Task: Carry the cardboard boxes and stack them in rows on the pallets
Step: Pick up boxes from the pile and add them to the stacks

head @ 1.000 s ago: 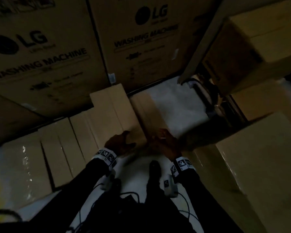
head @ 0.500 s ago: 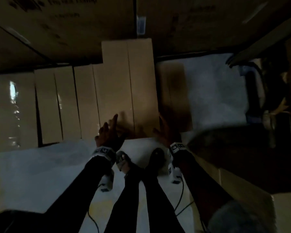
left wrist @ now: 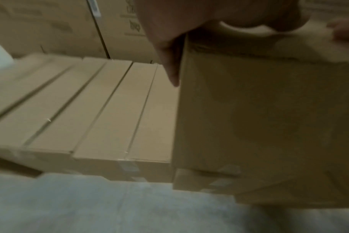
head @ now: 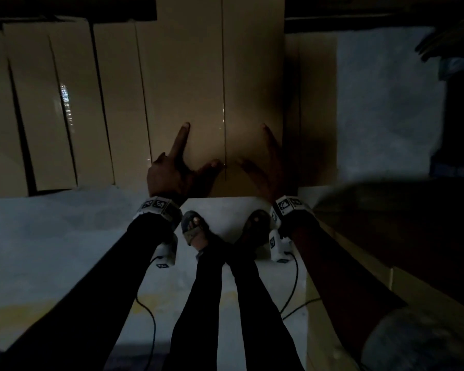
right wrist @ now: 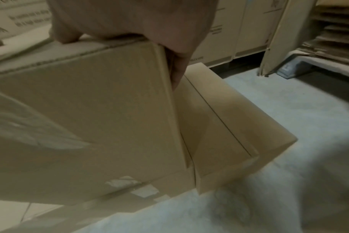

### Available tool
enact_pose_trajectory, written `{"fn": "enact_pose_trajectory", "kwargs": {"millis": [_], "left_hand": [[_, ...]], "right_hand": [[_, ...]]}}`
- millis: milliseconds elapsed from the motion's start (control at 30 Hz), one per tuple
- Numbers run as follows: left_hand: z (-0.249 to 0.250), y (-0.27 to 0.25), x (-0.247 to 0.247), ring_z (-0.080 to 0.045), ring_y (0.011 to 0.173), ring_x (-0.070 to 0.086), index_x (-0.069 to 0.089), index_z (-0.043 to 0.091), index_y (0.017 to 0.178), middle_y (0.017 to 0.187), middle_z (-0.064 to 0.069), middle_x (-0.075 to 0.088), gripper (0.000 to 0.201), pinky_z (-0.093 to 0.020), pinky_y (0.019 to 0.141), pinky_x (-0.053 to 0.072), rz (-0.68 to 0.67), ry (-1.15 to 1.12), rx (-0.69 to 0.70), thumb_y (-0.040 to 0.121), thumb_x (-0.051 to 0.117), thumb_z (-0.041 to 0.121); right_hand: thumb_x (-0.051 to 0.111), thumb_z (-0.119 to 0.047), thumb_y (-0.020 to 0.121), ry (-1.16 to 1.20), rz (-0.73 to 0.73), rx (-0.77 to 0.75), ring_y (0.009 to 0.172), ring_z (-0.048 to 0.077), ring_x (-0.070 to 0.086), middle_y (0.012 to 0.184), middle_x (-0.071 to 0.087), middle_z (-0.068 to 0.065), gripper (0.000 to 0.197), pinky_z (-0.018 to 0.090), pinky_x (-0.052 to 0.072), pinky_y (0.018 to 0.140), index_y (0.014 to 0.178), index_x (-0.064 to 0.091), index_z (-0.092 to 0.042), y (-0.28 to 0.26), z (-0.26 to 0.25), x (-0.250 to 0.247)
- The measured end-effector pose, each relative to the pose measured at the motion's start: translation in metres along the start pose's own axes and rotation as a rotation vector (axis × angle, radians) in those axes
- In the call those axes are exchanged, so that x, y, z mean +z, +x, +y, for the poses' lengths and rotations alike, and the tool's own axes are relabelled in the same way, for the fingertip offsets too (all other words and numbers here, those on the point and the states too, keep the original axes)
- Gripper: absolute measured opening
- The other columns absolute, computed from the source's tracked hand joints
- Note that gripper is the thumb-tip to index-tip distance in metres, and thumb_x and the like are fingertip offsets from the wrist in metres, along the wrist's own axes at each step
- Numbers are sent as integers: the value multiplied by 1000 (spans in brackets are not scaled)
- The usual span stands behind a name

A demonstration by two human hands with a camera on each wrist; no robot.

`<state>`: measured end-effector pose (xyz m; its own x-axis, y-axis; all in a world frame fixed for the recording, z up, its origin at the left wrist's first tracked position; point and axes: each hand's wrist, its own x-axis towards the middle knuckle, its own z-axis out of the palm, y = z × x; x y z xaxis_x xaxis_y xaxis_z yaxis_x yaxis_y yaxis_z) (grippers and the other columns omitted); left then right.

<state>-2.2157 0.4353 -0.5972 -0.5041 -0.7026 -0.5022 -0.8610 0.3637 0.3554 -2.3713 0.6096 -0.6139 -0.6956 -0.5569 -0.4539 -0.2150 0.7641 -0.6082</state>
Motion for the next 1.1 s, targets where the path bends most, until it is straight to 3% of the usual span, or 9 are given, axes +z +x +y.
{"fn": "enact_pose_trajectory", "kwargs": {"millis": [67,133,233,333,433,533,733,967,1100], "left_hand": [[8,-3,-4,-37,76,65,-2,64,152,85,-18,66,115,-43,71,57,5,25,12,55,37,109],[14,-8,-12,-35,71,64,0,61,154,82,-17,66,117,-40,68,56,36,55,29,54,35,110],[31,-21,-33,-36,74,68,3,60,154,85,-17,71,113,-44,71,59,70,88,7,58,38,108],[52,-45,-68,-34,69,68,7,56,156,78,-15,70,112,-42,67,59,88,95,6,61,38,107],[75,-78,-109,-35,74,70,7,56,156,84,-15,73,111,-38,67,57,114,97,15,61,37,107],[99,-116,-158,-34,80,71,5,57,156,90,-13,75,111,-35,67,53,172,84,6,61,35,108],[133,-220,-276,-32,71,69,14,50,159,88,-14,74,110,-29,60,46,325,49,11,66,41,103],[121,-312,-382,-32,78,72,16,49,159,101,-10,76,110,-29,65,45,579,36,-17,66,43,103],[91,-349,-414,-32,82,72,15,51,158,102,-9,77,112,-33,68,53,668,-35,-61,64,42,105]], "right_hand": [[67,-76,81,-2,1,-3,139,22,43,165,27,-11,100,47,42,110,159,11,-51,-2,-4,-8],[73,-72,79,29,-3,12,134,17,43,164,28,-11,99,43,40,110,156,12,-56,-6,-15,-24],[79,-63,78,82,-25,-4,146,19,33,166,25,-9,105,35,29,115,160,16,-46,-15,-38,-59],[81,-62,76,13,-38,2,150,23,28,167,24,-4,112,34,27,115,162,12,-45,-34,-72,-104],[77,-75,70,-107,-55,-9,148,26,33,166,27,-4,116,40,31,117,160,9,-50,-60,-102,-147],[62,-96,56,-183,-33,-41,142,30,43,163,31,-4,120,49,41,114,154,2,-60,-86,-136,-189],[68,-89,63,-185,-39,-184,146,27,37,164,31,-1,121,49,35,117,157,1,-54,-165,-228,-271],[72,-85,65,-134,68,-401,142,30,42,160,40,3,117,45,37,113,159,10,-52,-243,-326,-304],[74,-83,63,-118,48,-501,144,33,39,159,40,6,117,51,38,116,157,11,-56,-269,-376,-298]]}}
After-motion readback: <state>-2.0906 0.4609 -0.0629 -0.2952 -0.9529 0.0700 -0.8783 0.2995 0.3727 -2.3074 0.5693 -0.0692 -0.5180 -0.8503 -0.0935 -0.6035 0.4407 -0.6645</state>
